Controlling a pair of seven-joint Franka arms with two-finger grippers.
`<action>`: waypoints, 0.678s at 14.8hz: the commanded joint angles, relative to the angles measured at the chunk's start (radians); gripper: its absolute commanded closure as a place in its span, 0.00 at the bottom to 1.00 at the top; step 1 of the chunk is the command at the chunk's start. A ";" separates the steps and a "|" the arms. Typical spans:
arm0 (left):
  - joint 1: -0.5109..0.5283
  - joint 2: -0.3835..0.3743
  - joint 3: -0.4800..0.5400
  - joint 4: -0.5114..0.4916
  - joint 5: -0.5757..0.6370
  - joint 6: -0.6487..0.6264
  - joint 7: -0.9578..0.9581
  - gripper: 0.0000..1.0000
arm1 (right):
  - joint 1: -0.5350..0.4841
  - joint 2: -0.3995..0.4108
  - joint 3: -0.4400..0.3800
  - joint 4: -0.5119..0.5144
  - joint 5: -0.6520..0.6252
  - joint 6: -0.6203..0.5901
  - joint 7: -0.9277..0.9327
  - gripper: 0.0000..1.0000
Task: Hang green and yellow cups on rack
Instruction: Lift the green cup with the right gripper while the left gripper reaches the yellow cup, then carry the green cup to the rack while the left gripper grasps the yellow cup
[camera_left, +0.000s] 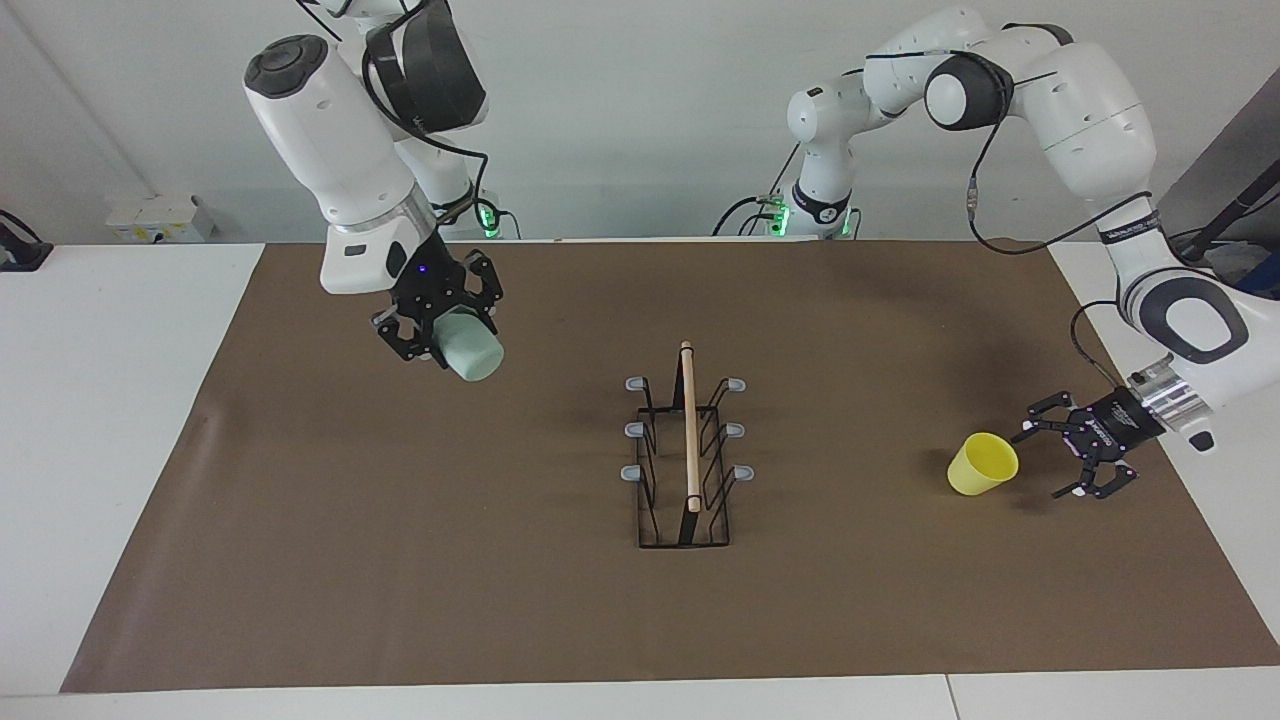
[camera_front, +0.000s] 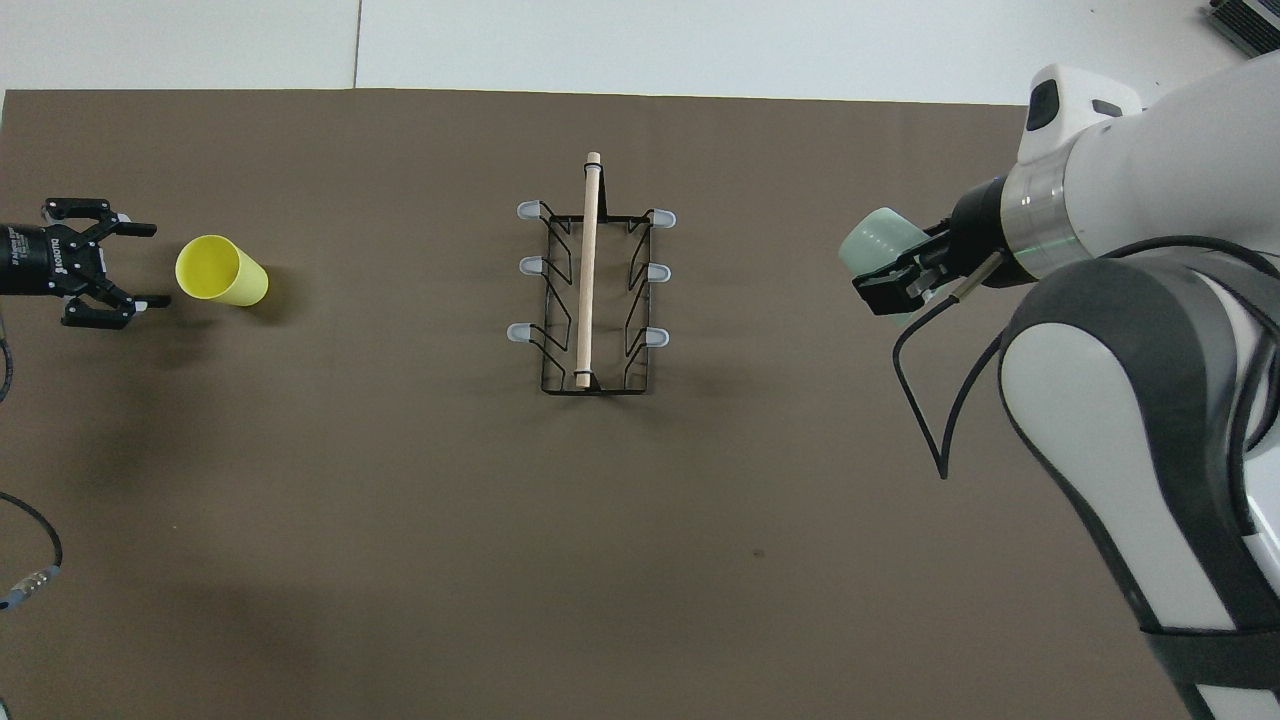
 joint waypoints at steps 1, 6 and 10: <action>-0.003 -0.073 0.000 -0.123 -0.033 0.053 -0.008 0.00 | -0.012 -0.061 0.007 -0.107 0.135 0.122 0.020 1.00; -0.023 -0.079 0.003 -0.157 -0.091 0.136 -0.075 0.00 | 0.059 -0.193 0.009 -0.423 0.525 0.539 -0.049 1.00; -0.020 -0.082 -0.001 -0.183 -0.121 0.199 -0.117 0.00 | 0.180 -0.242 0.009 -0.566 0.944 0.846 -0.274 1.00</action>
